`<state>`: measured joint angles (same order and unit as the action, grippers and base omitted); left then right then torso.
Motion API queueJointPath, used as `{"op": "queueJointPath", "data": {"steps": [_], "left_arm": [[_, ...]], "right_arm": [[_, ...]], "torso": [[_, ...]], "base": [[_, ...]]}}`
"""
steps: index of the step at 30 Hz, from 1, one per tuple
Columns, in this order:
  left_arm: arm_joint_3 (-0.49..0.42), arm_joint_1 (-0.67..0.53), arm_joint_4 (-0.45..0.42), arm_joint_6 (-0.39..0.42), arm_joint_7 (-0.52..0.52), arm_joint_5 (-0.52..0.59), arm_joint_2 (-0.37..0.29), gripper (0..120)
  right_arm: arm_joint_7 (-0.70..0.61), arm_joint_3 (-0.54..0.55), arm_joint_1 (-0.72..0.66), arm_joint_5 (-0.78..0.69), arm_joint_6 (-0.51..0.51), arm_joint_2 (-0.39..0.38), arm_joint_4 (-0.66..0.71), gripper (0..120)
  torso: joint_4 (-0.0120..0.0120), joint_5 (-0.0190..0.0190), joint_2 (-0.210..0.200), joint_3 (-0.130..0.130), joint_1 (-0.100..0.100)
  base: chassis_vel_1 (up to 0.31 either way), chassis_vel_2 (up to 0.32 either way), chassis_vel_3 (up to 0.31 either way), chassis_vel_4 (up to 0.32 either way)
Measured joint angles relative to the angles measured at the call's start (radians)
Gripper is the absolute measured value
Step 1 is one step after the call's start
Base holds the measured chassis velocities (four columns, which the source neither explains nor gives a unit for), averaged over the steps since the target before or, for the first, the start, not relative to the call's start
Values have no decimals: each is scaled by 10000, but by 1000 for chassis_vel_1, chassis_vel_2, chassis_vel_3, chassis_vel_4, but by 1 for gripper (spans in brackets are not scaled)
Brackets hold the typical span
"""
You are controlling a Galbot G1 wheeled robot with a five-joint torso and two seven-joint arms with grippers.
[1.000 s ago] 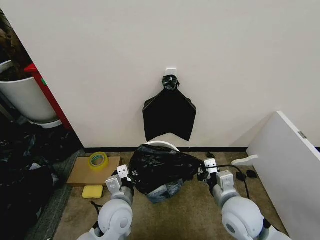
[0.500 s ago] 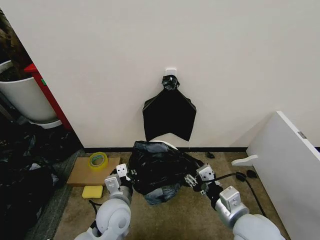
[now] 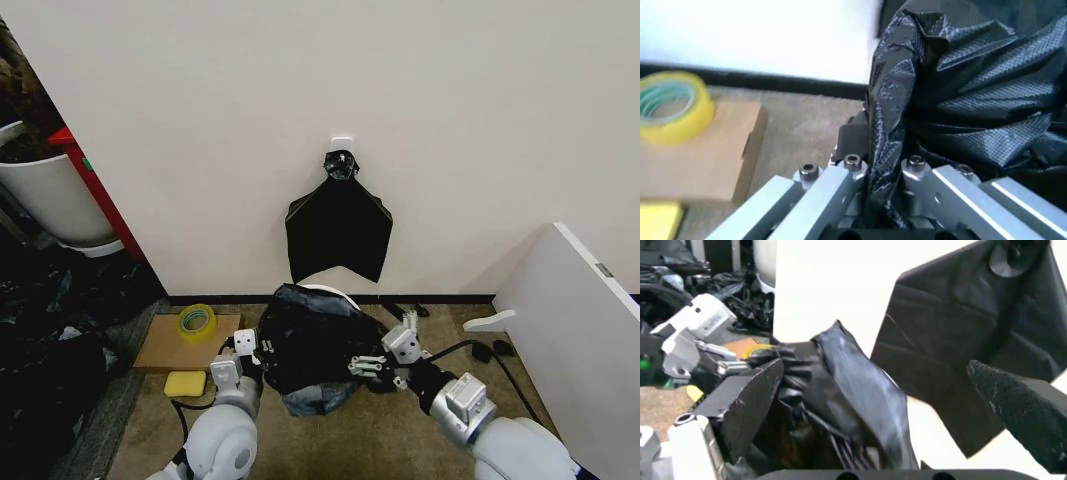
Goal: Place the garbage bag over the trash bin.
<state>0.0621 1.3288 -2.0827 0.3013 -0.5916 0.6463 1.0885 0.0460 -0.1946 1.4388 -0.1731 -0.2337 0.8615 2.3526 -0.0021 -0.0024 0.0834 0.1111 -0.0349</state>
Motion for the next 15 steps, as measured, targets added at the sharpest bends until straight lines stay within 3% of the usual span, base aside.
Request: {"op": "queueJointPath", "data": {"steps": [2, 5, 12, 15], "left_arm": [[-133, 12, 59, -129, 420, -484, -170, 1], [-391, -27, 132, -338, 952, -1138, -437, 1], [-535, -41, 147, -456, 1226, -1625, -589, 1], [-652, -47, 145, -488, 1243, -1771, -614, 1]], "right_arm": [[104, 135, -227, 16, 56, -114, -163, 98], [290, 238, -357, 123, 52, -253, -430, 85], [395, 401, -568, 183, 52, -266, -856, 67], [534, 446, -749, 167, 135, -263, -1174, 50]], "torso": [[-3, -3, 0, 1, 0], [-1, -2, 0, 0, 0], [-1, 0, 0, 1, 0], [-1, -1, 0, 1, 0]], "base": [[0, 0, 0, 0], [0, 0, 0, 0], [0, 0, 0, 0], [0, 0, 0, 0]]}}
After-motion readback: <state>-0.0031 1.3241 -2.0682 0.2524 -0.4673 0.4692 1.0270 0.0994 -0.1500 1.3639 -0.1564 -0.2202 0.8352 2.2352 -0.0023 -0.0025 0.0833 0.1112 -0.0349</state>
